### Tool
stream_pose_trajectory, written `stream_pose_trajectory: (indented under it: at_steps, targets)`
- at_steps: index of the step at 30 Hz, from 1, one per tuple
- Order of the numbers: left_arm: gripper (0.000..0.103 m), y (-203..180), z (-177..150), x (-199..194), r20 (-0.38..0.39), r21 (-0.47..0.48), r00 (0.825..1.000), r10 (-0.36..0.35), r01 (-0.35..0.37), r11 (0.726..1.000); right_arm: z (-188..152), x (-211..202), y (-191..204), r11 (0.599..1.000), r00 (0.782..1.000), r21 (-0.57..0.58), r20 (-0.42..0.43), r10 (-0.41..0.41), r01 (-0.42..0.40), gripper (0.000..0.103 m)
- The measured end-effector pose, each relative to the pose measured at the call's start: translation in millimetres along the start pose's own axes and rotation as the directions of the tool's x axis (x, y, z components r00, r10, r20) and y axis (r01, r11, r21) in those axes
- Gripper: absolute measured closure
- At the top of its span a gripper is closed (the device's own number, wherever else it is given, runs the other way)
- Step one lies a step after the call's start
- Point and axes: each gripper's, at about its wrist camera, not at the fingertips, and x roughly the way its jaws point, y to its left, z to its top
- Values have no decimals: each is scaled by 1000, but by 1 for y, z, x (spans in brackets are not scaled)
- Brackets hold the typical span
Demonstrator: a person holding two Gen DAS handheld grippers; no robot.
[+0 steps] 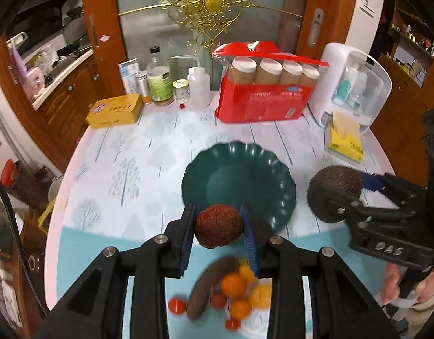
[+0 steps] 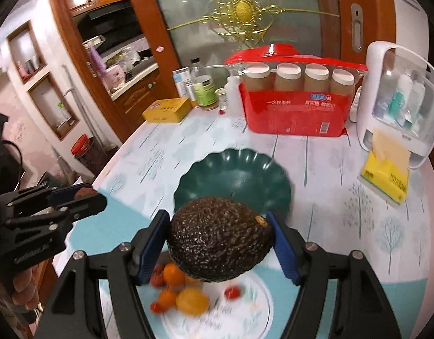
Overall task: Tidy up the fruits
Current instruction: 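Carry lychee and avocado onto the green plate and open both grippers, then withdraw both grippers from the green plate back toward the fruit plate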
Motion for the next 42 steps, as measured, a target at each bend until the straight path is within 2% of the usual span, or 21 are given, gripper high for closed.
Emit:
stream_pose_trajectory:
  at_steps: [4, 10, 17, 19, 21, 23, 25, 30, 35, 42]
  targets:
    - [72, 14, 26, 53, -39, 2, 996, -83, 83, 997, 17, 53, -13, 998, 998, 43, -45, -39, 41, 32]
    - [72, 29, 30, 153, -169, 1, 971, -168, 171, 985, 5, 129, -31, 989, 987, 121, -149, -66, 84, 32]
    - [72, 32, 11, 221, -259, 41, 943, -209, 227, 973, -24, 174, -37, 981, 973, 162, -220, -73, 111, 32]
    - [71, 31, 8, 229, -277, 57, 938, -208, 233, 971, -27, 174, -37, 981, 977, 162, -197, -79, 111, 32]
    - [63, 29, 4, 232, -280, 77, 937, -207, 237, 969, -26, 174, -38, 979, 977, 169, -200, -75, 110, 31]
    - [38, 28, 2, 232, -272, 97, 942, -196, 230, 968, -26, 175, -41, 977, 977, 188, -201, -66, 104, 31]
    - [32, 28, 0, 230, -251, 113, 949, -188, 222, 969, -27, 173, -45, 974, 979, 207, -199, -53, 95, 31]
    - [27, 34, -3, 219, -237, 121, 955, -179, 212, 970, -29, 160, -45, 973, 982, 206, -177, -64, 101, 29]
    - [18, 41, -5, 195, -214, 120, 966, -144, 172, 978, -22, 139, -36, 978, 988, 180, -132, -82, 105, 29]
    - [14, 49, -5, 144, -156, 100, 978, -139, 156, 983, -18, 104, -13, 979, 983, 109, -87, -164, 173, 29]
